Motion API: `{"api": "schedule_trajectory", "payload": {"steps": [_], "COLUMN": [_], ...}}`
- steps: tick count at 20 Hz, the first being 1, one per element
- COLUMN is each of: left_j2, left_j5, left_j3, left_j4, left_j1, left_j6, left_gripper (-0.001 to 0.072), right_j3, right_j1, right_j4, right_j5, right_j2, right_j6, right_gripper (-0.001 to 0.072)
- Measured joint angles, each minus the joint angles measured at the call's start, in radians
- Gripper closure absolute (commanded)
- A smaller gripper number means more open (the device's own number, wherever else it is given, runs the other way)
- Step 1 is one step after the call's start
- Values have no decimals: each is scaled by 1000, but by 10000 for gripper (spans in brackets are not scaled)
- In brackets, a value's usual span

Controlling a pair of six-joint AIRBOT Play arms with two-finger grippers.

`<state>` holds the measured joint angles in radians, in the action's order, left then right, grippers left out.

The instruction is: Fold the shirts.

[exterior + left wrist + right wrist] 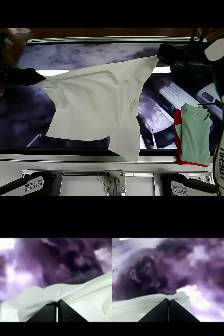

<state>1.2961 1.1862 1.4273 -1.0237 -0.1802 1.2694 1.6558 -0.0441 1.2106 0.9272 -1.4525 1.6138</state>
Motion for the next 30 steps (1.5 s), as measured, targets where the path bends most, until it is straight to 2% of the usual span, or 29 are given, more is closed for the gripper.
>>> {"api": "schedule_trajectory", "payload": {"steps": [4,5,6,7,9,12,13,14,16,19,21,25,30], "left_j2": [206,248,287,321,358,385,386,384,369,349,343,342,377], "left_j5": [-60,-62,-58,-40,0,142,204,260,338,410,422,391,307], "left_j3": [-10,-10,-11,-13,-8,20,26,29,18,-51,-115,-217,-264], "left_j4": [73,85,87,89,116,85,50,21,-51,-104,-126,-146,-153], "left_j1": [0,0,0,-6,-17,-74,-98,-124,-181,-256,-301,-359,-368], "left_j6": [13,23,34,49,66,91,100,105,113,103,76,2,-28], "left_gripper": [650,502,256,96,91,92,92,91,-4,-4,-4,-4,-3], "right_j3": [0,0,0,0,0,1,2,2,-2,-42,-82,-156,-193], "right_j1": [1,-1,-3,-3,-5,12,23,33,69,124,150,167,173], "right_j4": [-81,-96,-102,-110,-133,-116,-92,-60,12,49,40,-5,-27], "right_j5": [-76,-62,-46,-34,7,81,120,182,319,509,576,599,560], "right_j2": [-210,-250,-285,-309,-334,-313,-298,-282,-264,-251,-248,-245,-244], "right_j6": [36,43,48,49,43,5,-3,-9,-21,-55,-81,-111,-120], "right_gripper": [651,619,474,255,261,252,196,37,37,39,39,39,39]}}
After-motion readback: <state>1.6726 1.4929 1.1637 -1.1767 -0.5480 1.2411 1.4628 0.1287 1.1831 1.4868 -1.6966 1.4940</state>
